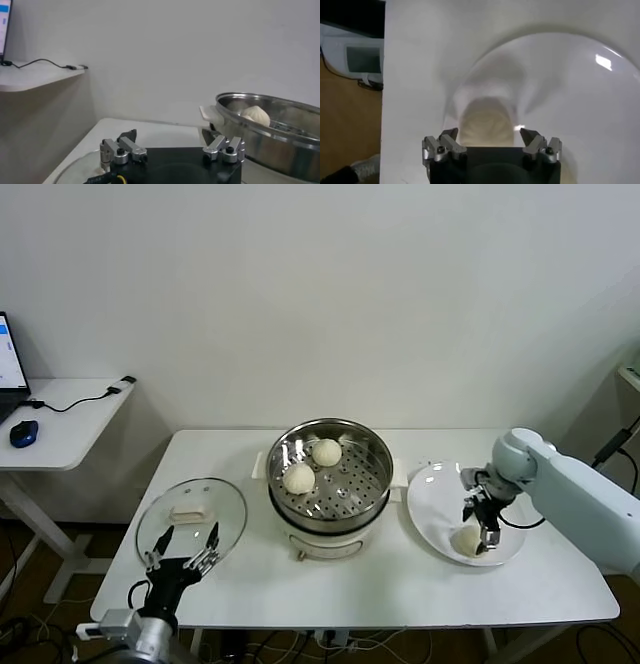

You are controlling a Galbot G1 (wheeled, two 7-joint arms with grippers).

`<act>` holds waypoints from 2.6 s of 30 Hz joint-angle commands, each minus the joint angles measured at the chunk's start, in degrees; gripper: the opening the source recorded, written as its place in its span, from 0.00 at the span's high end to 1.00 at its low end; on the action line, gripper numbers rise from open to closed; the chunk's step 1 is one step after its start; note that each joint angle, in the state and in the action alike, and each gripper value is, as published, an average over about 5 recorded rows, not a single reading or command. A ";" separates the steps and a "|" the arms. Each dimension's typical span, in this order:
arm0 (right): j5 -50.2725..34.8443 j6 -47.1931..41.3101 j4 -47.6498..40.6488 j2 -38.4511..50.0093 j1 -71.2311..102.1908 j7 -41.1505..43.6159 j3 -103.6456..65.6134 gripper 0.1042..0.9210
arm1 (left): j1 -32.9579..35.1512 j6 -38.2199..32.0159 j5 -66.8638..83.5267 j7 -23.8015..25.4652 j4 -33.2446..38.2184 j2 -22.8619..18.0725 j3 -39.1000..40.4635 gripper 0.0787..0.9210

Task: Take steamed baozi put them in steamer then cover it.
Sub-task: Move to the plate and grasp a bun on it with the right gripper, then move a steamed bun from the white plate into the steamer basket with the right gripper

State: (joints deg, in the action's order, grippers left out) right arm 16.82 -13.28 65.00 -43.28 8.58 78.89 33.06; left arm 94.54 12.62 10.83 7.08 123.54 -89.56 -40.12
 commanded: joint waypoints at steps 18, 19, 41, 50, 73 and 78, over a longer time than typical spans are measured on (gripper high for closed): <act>1.20 0.23 -0.91 -0.22 1.09 -0.21 -0.51 0.22 | 0.02 -0.20 -0.21 0.06 -0.49 0.11 0.01 0.12; 1.20 0.23 -0.95 -0.19 1.10 -0.26 -0.55 0.25 | 0.02 -0.22 -0.21 0.05 -0.51 0.10 0.05 0.12; -16.07 -0.74 -0.50 -2.89 -33.40 3.86 18.51 0.46 | -1.72 0.60 -5.49 -0.79 -2.56 -0.36 2.08 0.12; -23.84 -0.98 -4.33 -15.00 -46.99 6.02 24.95 0.44 | -0.31 0.37 -4.69 -0.92 -1.24 -0.16 1.53 0.12; -18.52 61.47 2.11 -26.32 -40.02 -4.83 33.00 0.43 | 1.20 0.43 -3.87 -1.43 0.67 -0.79 -0.58 0.12; -12.48 63.28 4.11 -26.41 -37.15 -5.24 31.97 0.43 | 1.29 0.38 -3.74 -1.47 0.71 -0.87 -0.72 0.12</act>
State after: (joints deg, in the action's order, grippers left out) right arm -3.53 35.62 66.00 -67.36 -30.69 76.39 62.80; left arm 95.73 13.01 7.06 5.69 124.17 -90.39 -40.72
